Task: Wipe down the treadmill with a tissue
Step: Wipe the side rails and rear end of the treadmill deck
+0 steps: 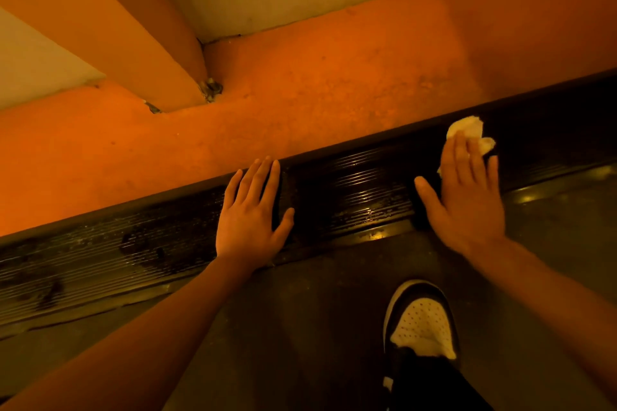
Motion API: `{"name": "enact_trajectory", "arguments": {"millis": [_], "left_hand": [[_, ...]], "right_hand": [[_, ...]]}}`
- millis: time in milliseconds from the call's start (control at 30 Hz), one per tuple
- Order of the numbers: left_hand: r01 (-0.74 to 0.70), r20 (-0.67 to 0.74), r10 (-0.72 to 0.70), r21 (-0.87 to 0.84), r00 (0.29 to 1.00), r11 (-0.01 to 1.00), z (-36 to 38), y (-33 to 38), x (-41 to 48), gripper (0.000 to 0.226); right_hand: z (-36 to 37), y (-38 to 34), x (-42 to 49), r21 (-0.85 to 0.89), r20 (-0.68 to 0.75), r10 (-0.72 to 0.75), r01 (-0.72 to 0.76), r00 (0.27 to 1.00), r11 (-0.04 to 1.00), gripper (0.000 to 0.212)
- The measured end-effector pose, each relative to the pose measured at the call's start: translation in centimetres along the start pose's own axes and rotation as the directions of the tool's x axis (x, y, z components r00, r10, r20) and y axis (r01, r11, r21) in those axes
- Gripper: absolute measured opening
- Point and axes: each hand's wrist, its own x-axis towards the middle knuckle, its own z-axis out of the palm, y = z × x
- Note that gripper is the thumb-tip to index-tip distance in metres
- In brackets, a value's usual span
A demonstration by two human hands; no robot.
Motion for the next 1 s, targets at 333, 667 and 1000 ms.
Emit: {"name": "enact_trajectory", "arguments": {"millis": [333, 667, 1000], "left_hand": [[0.003, 0.011, -0.003, 0.020, 1.000, 1.000, -0.1, 0.1, 0.1, 0.077], [0.019, 0.036, -0.020, 0.010, 0.999, 1.000, -0.4, 0.4, 0.1, 0.076], [0.012, 0.067, -0.008, -0.069, 0.998, 0.998, -0.8, 0.2, 0.3, 0.080]], "right_hand": [[3.8, -9.2, -7.9, 0.049, 0.138, -0.471, 0.469, 0.871, 0.882, 0.089], [1.4, -4.1, -6.7, 0.051, 0.172, -0.062, 0.054, 0.983, 0.997, 0.097], [4.0, -13.2, -7.5, 0.012, 0.135, -0.346, 0.347, 0.929, 0.938, 0.086]]}}
